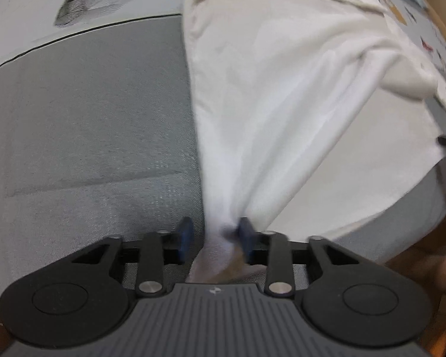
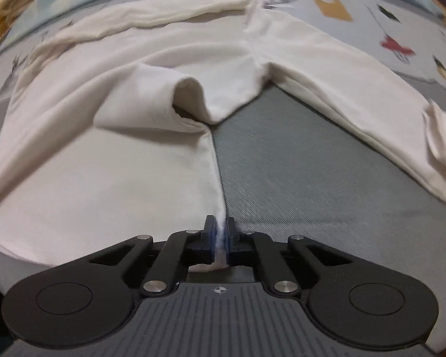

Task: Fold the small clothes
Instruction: 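Pull the shirt apart with both grippers to spread it flat, then release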

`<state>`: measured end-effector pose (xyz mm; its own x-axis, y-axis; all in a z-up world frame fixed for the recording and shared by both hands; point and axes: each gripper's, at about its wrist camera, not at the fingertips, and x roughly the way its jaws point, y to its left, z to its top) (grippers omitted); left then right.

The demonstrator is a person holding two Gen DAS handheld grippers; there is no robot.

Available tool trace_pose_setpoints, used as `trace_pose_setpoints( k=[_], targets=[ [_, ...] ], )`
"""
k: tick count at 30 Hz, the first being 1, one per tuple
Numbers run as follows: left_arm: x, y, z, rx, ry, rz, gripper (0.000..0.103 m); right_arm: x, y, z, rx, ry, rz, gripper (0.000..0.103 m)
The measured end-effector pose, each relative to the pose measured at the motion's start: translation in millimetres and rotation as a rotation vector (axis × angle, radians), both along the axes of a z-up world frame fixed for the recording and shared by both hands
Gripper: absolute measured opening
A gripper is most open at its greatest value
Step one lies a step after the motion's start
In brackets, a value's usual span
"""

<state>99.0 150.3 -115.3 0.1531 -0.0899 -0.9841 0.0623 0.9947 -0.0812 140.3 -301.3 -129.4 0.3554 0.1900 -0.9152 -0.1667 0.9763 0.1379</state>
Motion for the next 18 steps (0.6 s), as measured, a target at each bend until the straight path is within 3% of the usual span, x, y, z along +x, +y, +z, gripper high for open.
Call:
trace_pose_setpoints(
  k=[2,5,8,12,14,16,18],
  targets=[
    [0.7,-10.5,-2.6,0.023,0.005,-0.049,0.004,-6.7,-19.4,14.6,0.004,-0.004,-0.035,0.005],
    [-3.1,-36.4,4.8,0.001,-0.035,-0.155,0.004,-23.0,-55.6,30.7,-0.054,0.016,-0.077,0.004],
    [-7.5,-55.6,10.3,-0.023,-0.054,-0.224,0.004,-45.8,-82.3,24.8,-0.123,0.079,-0.064,0.004],
    [-14.6,-63.7,-2.1,0.086,0.018,-0.273,0.004,-73.5,-84.4,1.6,-0.152,0.212,0.029,0.005],
    [-17.5,-61.6,-4.9,0.137,0.038,-0.274,0.004,-76.7,-79.8,1.3,-0.127,0.19,0.044,0.006],
    [-19.6,-55.6,-2.9,0.132,0.042,-0.25,0.004,-75.9,-76.0,5.2,-0.11,0.147,0.03,0.026],
    [-21.2,-48.1,0.6,0.107,0.045,-0.222,0.005,-74.7,-72.4,9.0,-0.113,0.107,0.019,0.039]
  ],
)
